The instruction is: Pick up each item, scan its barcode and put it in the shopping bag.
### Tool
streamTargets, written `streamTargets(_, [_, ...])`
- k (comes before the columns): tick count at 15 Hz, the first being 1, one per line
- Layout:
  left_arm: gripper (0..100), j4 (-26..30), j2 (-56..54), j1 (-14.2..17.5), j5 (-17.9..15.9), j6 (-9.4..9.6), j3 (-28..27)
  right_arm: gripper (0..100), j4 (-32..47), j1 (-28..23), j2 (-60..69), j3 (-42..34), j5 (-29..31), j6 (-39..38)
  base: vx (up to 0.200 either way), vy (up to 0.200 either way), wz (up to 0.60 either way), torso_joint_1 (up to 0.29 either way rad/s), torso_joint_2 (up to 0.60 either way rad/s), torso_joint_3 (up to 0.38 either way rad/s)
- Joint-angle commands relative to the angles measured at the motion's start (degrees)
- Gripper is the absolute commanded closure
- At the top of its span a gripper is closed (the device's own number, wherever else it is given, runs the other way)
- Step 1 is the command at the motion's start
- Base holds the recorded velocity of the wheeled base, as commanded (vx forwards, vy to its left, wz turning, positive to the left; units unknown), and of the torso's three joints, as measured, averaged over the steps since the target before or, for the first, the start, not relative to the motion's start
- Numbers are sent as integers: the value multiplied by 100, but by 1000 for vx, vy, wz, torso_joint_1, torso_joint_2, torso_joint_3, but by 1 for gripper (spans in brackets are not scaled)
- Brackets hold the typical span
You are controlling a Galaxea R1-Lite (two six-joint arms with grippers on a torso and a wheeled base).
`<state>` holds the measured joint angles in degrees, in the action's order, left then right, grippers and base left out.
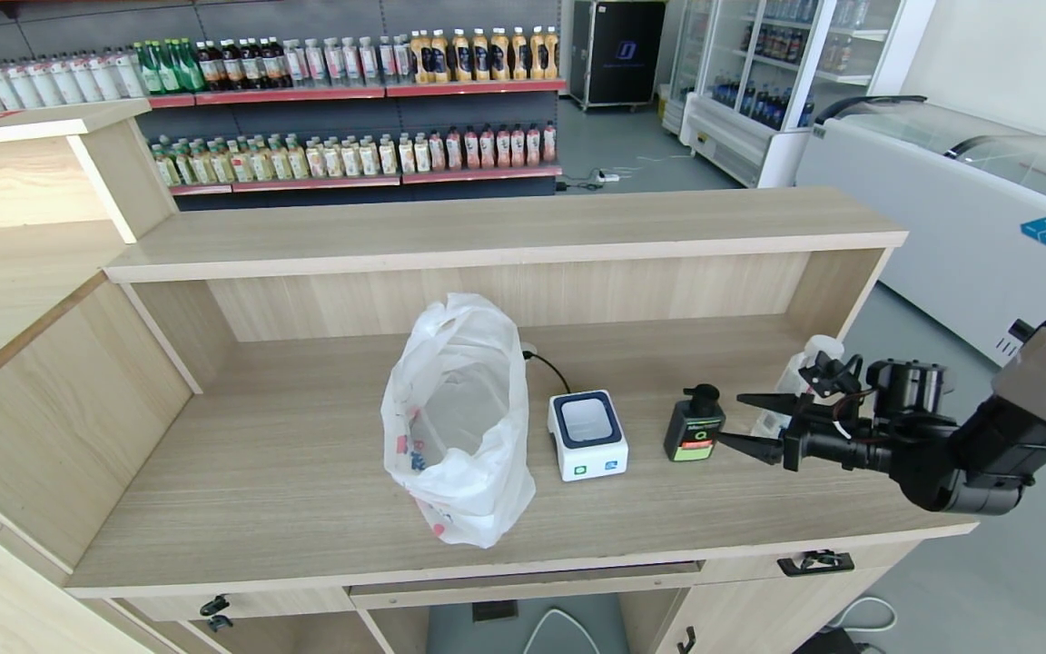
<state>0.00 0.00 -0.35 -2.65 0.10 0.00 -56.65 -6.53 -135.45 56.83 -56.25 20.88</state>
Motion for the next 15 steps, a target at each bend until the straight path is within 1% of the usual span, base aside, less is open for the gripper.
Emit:
streamTargets(1, [0, 0, 9, 0, 1, -1, 0, 0, 31, 65, -122, 21, -35, 4, 0, 0, 0, 0, 0, 0])
streamTargets(10, [0, 0, 9, 0, -8, -1, 0, 0, 31, 363, -570, 513, -79, 4, 0, 0, 0, 0, 0, 0])
streamTargets(15, [0, 0, 9, 0, 1, -1, 0, 0, 49, 434, -685, 592, -273, 4, 0, 0, 0, 0, 0, 0])
